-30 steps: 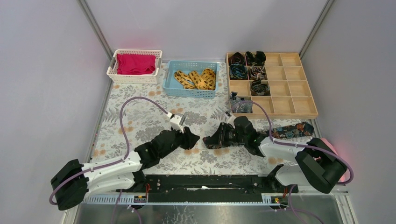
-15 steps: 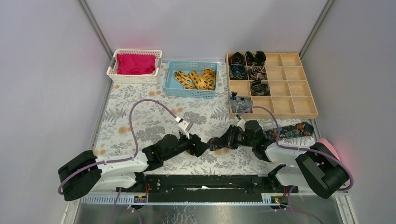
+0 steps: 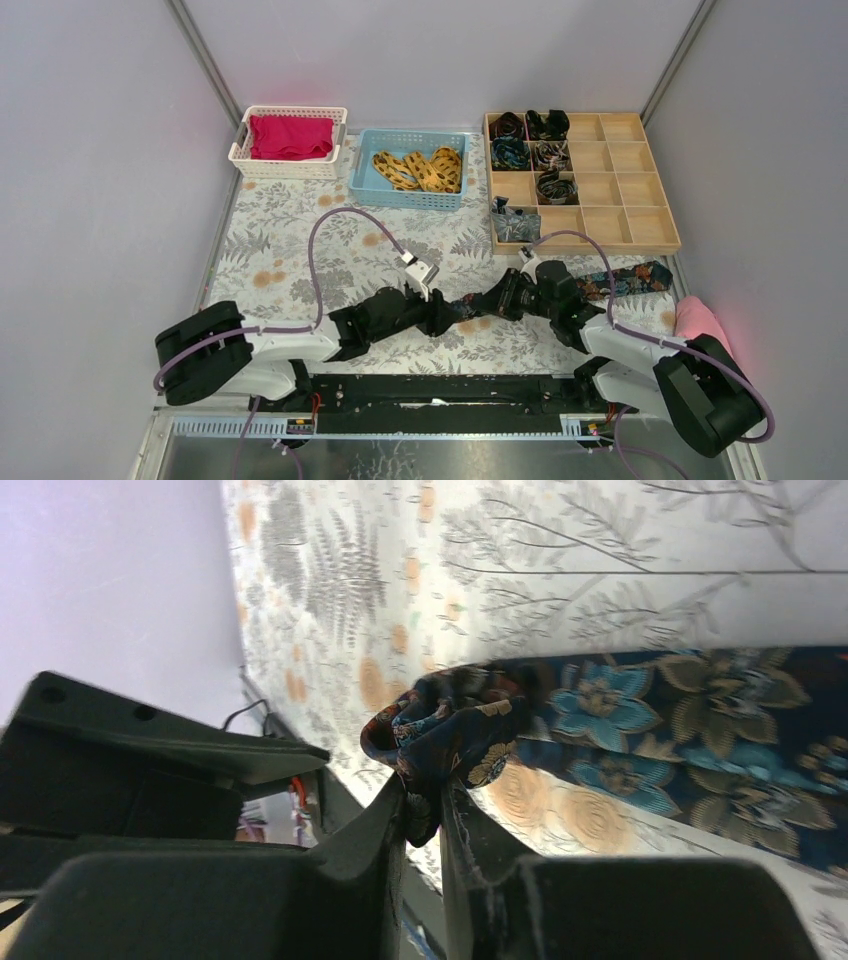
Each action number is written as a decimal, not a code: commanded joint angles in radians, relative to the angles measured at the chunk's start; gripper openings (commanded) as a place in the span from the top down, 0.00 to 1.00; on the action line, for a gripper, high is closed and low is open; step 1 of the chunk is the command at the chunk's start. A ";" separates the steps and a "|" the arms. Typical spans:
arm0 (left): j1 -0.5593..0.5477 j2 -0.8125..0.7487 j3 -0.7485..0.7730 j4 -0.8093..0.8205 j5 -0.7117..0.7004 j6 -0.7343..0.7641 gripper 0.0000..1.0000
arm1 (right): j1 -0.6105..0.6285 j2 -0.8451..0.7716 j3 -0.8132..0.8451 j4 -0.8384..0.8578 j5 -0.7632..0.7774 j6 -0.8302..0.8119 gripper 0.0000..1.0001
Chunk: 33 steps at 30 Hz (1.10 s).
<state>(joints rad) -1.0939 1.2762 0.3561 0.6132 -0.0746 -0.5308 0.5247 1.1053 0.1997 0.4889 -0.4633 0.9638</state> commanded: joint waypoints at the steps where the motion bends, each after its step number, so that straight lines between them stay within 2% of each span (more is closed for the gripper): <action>1: -0.012 0.050 0.052 0.078 -0.006 0.028 0.52 | -0.015 -0.018 0.039 -0.204 0.072 -0.099 0.83; 11: -0.015 0.127 0.089 0.094 0.015 0.038 0.54 | -0.016 -0.009 0.040 -0.288 0.145 -0.117 0.75; 18: -0.006 0.218 0.202 -0.028 -0.097 0.070 0.55 | -0.016 -0.026 0.105 -0.423 0.211 -0.159 0.64; 23: 0.004 0.214 0.279 -0.127 -0.095 0.131 0.54 | -0.014 -0.011 0.132 -0.442 0.218 -0.172 0.66; 28: -0.013 0.132 0.263 -0.224 -0.245 0.161 0.39 | -0.015 0.010 0.195 -0.511 0.259 -0.199 0.72; 33: 0.025 0.179 0.254 -0.233 -0.272 0.120 0.38 | -0.016 0.020 0.236 -0.553 0.290 -0.226 0.71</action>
<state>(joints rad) -1.0981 1.4162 0.6189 0.4206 -0.2718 -0.4126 0.5140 1.1130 0.3752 -0.0051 -0.2253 0.7799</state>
